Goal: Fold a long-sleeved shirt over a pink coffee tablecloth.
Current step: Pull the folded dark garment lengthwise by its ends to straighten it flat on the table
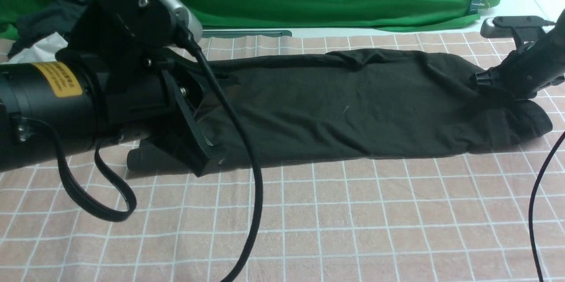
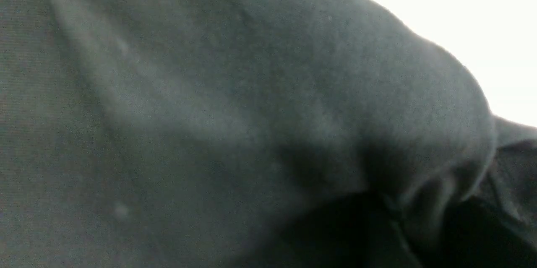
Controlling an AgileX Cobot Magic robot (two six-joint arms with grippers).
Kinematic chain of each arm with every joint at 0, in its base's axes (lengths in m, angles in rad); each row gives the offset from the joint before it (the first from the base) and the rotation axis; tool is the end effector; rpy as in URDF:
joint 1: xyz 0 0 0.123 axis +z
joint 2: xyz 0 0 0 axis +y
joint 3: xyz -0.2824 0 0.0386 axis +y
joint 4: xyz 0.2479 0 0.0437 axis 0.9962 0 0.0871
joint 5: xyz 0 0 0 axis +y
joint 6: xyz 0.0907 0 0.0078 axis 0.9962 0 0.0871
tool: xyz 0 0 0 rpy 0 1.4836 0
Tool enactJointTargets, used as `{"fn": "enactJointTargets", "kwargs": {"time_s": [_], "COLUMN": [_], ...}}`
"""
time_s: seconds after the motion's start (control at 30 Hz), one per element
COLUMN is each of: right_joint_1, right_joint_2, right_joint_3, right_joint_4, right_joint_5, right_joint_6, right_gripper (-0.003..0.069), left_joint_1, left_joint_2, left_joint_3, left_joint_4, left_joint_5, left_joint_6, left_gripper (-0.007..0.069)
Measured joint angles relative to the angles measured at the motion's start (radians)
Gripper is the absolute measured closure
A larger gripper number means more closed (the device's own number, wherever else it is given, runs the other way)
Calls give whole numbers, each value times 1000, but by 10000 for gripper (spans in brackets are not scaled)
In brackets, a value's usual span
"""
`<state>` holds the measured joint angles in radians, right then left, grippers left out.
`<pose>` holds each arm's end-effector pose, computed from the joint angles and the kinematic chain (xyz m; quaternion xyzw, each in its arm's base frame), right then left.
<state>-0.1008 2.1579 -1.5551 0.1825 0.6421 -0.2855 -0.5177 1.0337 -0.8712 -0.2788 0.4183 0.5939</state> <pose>0.4531 -0.0359 0.1495 -0.0299 0.9761 0.0279 0.2136 0.1866 -0.1180 0.3466 0.3805 0.7644 -0.0941 0.5119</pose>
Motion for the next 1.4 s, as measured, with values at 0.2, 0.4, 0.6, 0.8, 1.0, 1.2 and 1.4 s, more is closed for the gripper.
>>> {"fn": "enactJointTargets", "kwargs": {"time_s": [0.2, 0.4, 0.6, 0.8, 1.0, 1.2, 1.4], "right_joint_1": [0, 0, 0, -8, -69, -109, -105], "right_joint_2": [-59, -83, -78, -74, -79, -25, 7], "right_joint_3": [0, 0, 0, 0, 0, 0, -1], "right_joint_4": [-2, -5, -25, -90, -98, -85, -56], "right_joint_5": [-16, -48, -92, -93, 9, 43, 44], "right_joint_6": [-55, -64, -64, 32, 79, 91, 83], "right_gripper": [629, 636, 606, 274, 97, 76, 92], "left_joint_1": [0, 0, 0, 0, 0, 0, 0], "left_joint_2": [0, 0, 0, 0, 0, 0, 0], "left_joint_3": [0, 0, 0, 0, 0, 0, 0], "left_joint_4": [0, 0, 1, 5, 5, 5, 5], "left_joint_5": [4, 12, 20, 20, 20, -5, -10], "left_joint_6": [0, 0, 0, 0, 0, 0, 0], "left_gripper": [606, 606, 606, 606, 606, 606, 606]}}
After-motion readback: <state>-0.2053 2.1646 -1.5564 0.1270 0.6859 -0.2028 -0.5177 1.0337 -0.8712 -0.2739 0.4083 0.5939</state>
